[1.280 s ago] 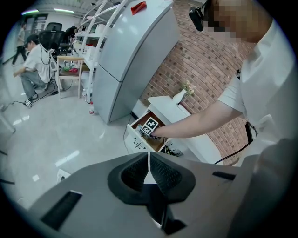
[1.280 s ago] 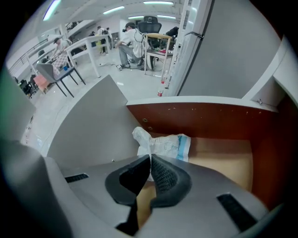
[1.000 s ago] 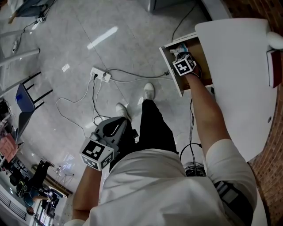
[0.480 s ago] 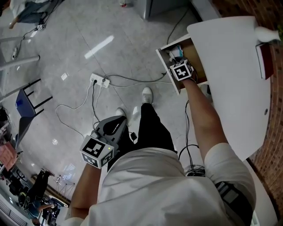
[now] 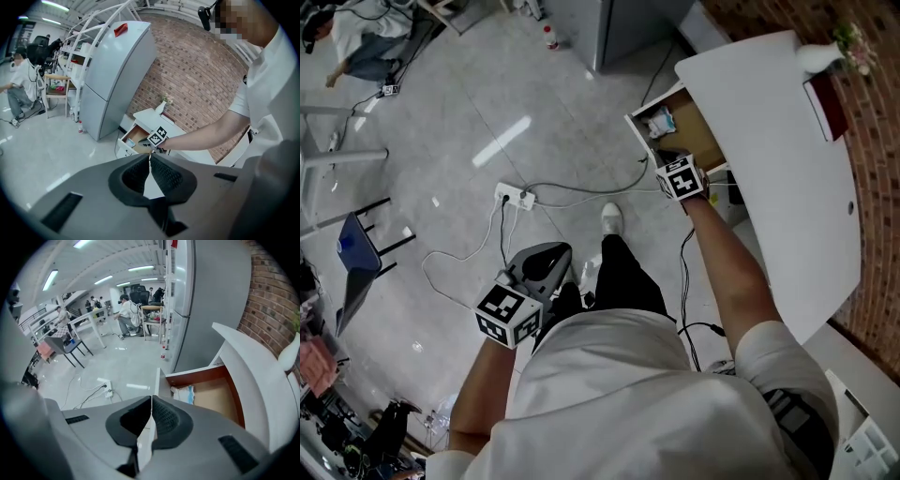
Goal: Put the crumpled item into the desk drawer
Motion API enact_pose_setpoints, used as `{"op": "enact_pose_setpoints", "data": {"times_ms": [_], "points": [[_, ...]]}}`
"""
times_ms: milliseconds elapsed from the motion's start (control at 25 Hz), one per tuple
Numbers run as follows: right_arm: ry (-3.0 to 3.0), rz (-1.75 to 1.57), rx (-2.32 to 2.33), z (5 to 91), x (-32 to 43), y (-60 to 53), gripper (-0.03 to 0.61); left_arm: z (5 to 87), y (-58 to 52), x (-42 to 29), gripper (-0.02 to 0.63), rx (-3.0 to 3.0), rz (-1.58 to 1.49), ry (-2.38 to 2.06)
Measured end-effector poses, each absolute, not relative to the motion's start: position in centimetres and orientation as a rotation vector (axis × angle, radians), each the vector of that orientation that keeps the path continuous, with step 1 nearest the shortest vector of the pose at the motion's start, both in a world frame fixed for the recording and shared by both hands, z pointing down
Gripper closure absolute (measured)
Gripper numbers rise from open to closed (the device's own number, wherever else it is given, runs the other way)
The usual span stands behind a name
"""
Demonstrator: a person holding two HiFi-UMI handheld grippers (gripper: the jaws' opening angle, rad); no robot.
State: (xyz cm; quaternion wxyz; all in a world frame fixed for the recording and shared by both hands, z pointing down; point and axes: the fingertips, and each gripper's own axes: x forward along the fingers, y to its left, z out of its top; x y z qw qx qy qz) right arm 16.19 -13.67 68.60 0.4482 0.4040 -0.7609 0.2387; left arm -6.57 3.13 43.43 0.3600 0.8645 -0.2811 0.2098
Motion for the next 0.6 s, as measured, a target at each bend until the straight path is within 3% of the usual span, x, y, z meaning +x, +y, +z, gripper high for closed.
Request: {"op": "enact_pose_setpoints", "data": {"times_ms": [600], "points": [[-2.013, 0.689, 1.039, 54.6, 2.6, 6.0, 0.549, 37.2, 14.6, -18.2, 0.583, 2.354, 0.461, -0.725]]}}
